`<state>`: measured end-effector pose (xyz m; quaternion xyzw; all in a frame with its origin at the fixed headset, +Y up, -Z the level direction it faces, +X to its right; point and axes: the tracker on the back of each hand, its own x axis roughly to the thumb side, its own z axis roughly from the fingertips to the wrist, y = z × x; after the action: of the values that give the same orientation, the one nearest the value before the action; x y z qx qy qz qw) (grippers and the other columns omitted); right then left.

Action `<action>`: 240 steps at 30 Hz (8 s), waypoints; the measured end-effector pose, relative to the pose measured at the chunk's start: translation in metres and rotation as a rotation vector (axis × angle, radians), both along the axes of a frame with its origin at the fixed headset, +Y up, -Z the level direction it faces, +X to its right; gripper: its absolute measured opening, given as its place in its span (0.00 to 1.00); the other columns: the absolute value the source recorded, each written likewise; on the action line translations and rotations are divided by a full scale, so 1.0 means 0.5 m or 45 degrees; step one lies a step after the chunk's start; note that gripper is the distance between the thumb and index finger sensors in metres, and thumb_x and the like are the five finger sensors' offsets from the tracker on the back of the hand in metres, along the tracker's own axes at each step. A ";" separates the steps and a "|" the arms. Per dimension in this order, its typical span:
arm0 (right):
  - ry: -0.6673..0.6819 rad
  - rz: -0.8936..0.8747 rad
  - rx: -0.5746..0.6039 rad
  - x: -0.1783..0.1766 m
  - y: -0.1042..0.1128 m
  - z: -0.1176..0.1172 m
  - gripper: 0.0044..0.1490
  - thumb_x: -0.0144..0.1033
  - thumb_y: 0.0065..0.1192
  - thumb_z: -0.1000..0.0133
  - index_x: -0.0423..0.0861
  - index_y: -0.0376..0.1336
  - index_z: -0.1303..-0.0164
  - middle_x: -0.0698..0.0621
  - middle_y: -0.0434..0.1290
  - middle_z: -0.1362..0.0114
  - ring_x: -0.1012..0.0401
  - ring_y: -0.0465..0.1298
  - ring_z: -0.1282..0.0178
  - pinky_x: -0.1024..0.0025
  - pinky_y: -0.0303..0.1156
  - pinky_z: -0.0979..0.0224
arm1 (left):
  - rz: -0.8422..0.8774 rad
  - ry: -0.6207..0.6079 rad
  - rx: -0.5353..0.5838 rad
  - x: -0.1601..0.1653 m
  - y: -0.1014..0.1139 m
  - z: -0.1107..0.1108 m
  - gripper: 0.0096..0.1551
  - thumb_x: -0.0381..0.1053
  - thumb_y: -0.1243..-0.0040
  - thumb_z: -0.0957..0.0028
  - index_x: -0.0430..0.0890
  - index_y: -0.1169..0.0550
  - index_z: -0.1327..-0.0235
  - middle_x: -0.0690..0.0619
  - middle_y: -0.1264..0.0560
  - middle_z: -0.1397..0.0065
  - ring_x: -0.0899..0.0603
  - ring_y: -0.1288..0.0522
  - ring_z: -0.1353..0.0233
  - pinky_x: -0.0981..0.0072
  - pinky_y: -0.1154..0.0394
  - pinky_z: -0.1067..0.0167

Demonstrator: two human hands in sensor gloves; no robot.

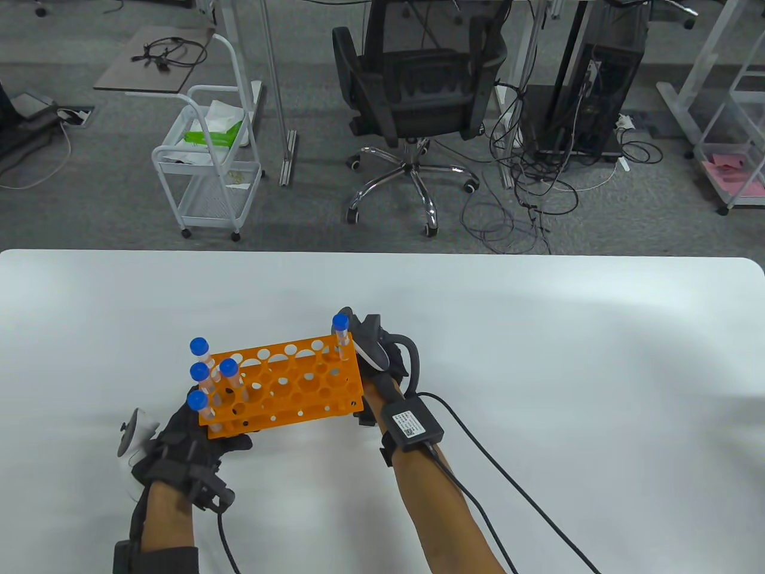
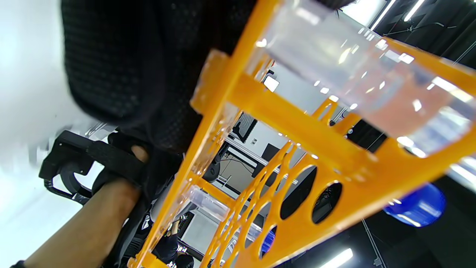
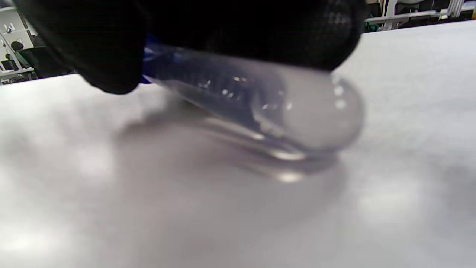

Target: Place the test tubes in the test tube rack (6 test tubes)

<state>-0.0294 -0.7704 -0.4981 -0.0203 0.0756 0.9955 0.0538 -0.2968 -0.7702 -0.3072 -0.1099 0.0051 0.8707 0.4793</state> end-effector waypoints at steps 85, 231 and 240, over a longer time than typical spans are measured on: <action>0.409 -0.878 0.477 0.318 0.340 0.433 0.38 0.48 0.72 0.50 0.61 0.58 0.29 0.57 0.72 0.27 0.59 0.80 0.38 0.61 0.79 0.41 | -0.051 -0.228 -0.031 0.142 -0.028 -0.023 0.36 0.60 0.59 0.45 0.38 0.27 0.36 0.38 0.16 0.42 0.40 0.10 0.52 0.56 0.12 0.63; -0.409 -1.201 -0.628 0.507 0.014 0.203 0.27 0.50 0.58 0.41 0.50 0.68 0.36 0.50 0.78 0.44 0.61 0.81 0.58 0.69 0.79 0.59 | -1.379 -0.437 -0.388 0.250 -0.043 -0.267 0.25 0.54 0.30 0.52 0.41 0.14 0.48 0.44 0.11 0.51 0.46 0.11 0.59 0.55 0.16 0.63; -0.435 -1.221 -0.640 0.518 0.006 0.206 0.27 0.51 0.58 0.41 0.49 0.68 0.37 0.50 0.78 0.44 0.61 0.81 0.58 0.69 0.79 0.59 | -1.287 -0.557 -0.375 0.262 -0.050 -0.263 0.26 0.53 0.36 0.48 0.41 0.21 0.42 0.42 0.14 0.47 0.43 0.13 0.54 0.52 0.18 0.58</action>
<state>0.2298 -0.7676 -0.3948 -0.1568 0.3013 0.7935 0.5050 -0.1659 -0.7953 -0.4388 -0.3370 0.0789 0.4803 0.8059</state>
